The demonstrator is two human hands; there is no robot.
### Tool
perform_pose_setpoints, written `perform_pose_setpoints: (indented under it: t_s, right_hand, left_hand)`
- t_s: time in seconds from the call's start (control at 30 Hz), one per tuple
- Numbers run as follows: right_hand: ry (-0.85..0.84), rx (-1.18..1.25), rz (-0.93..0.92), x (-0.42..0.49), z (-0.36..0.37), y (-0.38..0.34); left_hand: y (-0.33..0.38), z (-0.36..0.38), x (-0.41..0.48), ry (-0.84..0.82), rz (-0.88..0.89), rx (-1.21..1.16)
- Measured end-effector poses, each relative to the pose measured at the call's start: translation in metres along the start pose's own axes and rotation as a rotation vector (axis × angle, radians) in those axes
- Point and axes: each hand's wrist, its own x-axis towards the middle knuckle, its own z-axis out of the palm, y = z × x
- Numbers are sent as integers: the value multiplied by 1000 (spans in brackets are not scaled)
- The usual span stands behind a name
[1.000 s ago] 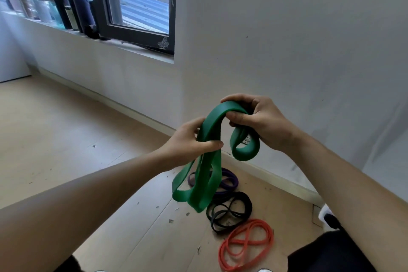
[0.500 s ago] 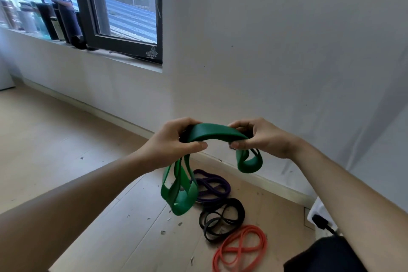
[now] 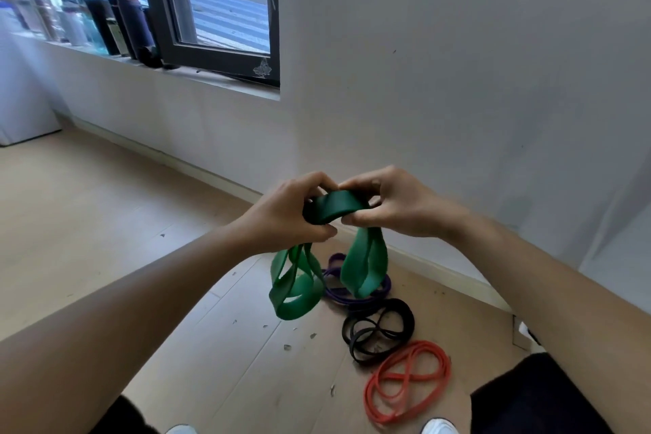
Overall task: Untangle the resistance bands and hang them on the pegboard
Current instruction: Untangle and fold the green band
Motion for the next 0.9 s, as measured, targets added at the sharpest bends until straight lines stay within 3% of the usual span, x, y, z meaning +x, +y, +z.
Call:
perform_pose_setpoints:
  t_s: [0.23, 0.47, 0.67, 0.77, 0.9]
  right_hand:
    - [53, 180, 51, -7, -19, 7]
    - [-285, -9, 169, -14, -9, 12]
    - [-51, 42, 52, -6, 11, -5]
    - [-101, -28, 37, -6, 6, -4]
    - [-205, -48, 73, -8, 6, -3]
  left_hand:
    - [-13, 2, -13, -62, -169, -260]
    - [11, -3, -11, -4, -131, -403]
    - [16, 0, -6, 21, -100, -301]
    - [12, -3, -7, -13, -51, -68]
    - [5, -11, -8, -207, -113, 151]
